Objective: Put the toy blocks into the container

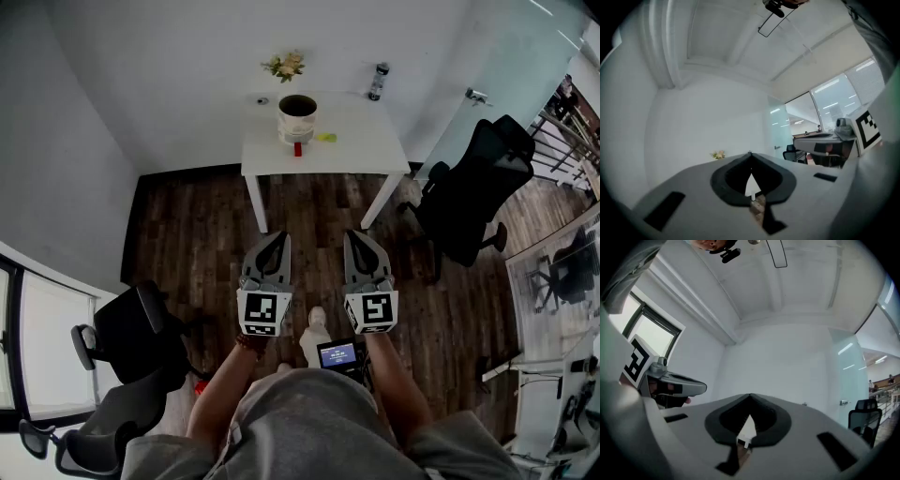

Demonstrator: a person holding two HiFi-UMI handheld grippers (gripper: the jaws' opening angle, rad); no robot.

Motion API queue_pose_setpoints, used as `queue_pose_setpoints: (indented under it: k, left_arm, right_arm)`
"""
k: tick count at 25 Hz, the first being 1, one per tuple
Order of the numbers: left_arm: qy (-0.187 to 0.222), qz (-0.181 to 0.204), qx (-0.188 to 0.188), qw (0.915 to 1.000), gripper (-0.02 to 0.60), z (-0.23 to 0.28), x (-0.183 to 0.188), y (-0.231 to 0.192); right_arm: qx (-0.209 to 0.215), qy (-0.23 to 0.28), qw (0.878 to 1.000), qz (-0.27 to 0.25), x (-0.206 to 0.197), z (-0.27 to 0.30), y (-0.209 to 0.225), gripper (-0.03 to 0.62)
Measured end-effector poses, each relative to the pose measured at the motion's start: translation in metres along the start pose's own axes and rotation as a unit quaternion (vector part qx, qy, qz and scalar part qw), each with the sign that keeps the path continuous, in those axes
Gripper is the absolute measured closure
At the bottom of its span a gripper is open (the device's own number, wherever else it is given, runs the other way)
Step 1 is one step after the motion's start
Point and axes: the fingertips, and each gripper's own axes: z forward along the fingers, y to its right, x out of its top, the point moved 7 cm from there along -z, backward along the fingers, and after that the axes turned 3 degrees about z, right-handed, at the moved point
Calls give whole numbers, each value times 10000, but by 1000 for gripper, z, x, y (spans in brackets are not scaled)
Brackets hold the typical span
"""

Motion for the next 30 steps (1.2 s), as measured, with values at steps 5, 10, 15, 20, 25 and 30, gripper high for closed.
queue_pose_setpoints:
  k: [5,10,15,20,25,30]
  left_arm:
    - [-109,48,-55,9999,575,58,-8,7]
    - [-277,52,-7,9996,575,122,-11,10]
    - [-412,-6,62,9991,575,166,-20,9]
    - [-599,-35,158,9981,575,197,-39,5]
    - [-733,-79,233,9970,575,223,-57,-16]
    - [-772,-344,247,9961,575,262,-79,-46]
  right_arm:
    - [283,-158,9994,79,-21,43,42,592]
    - [498,-319,9981,153,-39,84,97,592]
    - [623,-528,9964,245,-63,114,147,592]
    - [660,-752,9945,317,-87,139,185,592]
    - [697,-884,9930,344,-103,172,203,592]
    - [764,-1173,9899,217,-121,214,211,592]
